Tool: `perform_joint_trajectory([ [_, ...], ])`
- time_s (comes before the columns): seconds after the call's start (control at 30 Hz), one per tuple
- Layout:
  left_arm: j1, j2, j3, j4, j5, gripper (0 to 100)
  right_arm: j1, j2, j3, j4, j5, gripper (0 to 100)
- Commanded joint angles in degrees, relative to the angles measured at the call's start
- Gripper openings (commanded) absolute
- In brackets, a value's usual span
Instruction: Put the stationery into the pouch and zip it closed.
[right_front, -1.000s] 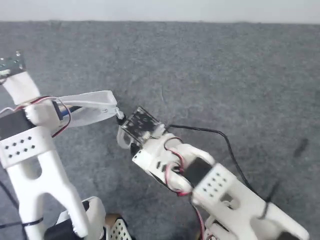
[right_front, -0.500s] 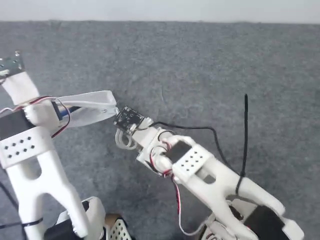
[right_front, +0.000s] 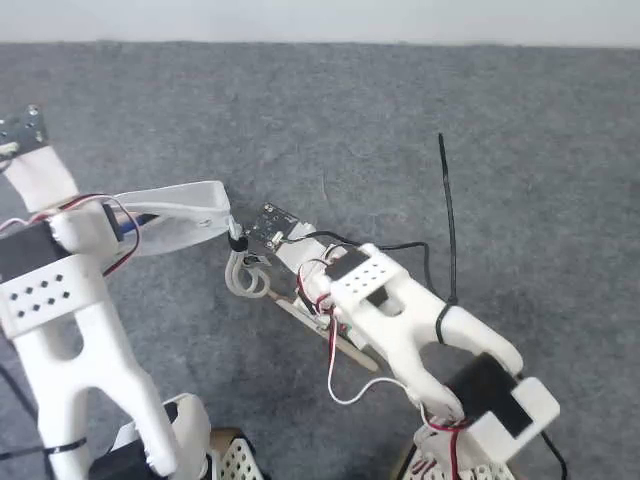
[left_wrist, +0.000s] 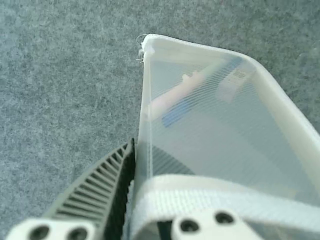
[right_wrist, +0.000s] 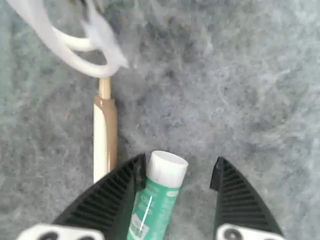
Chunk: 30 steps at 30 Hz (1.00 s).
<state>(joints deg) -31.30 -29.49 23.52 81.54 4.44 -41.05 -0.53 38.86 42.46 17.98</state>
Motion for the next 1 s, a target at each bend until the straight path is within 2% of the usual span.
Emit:
perform_joint_trajectory([
  [0.0, -0.09, -0.53, -0.4, -1.49, 0.7, 1, 0.75, 1.71, -6.07, 7.34, 0.79, 20.5],
  [0.13, -0.09, -0.53, -0.4, -1.49, 0.7, 1, 0.92, 3.38, -7.91, 9.89, 0.97, 17.5],
  [0.3, -0.09, -0.53, -0.31, -1.49, 0.7, 1, 0.66, 3.47, -8.18, 9.71, 4.31, 0.0],
  [0.37, -0.09, -0.53, -0.31, -1.49, 0.7, 1, 0.66, 3.47, -8.26, 9.71, 4.4, 2.3],
  [0.87, -0.09, -0.53, -0.31, -1.49, 0.7, 1, -0.04, 1.45, -9.67, 10.51, 4.22, 0.6],
  [0.97, -0.09, -0.53, -0.31, -1.49, 0.7, 1, -0.31, -2.59, -9.93, 14.55, 1.14, 0.6],
])
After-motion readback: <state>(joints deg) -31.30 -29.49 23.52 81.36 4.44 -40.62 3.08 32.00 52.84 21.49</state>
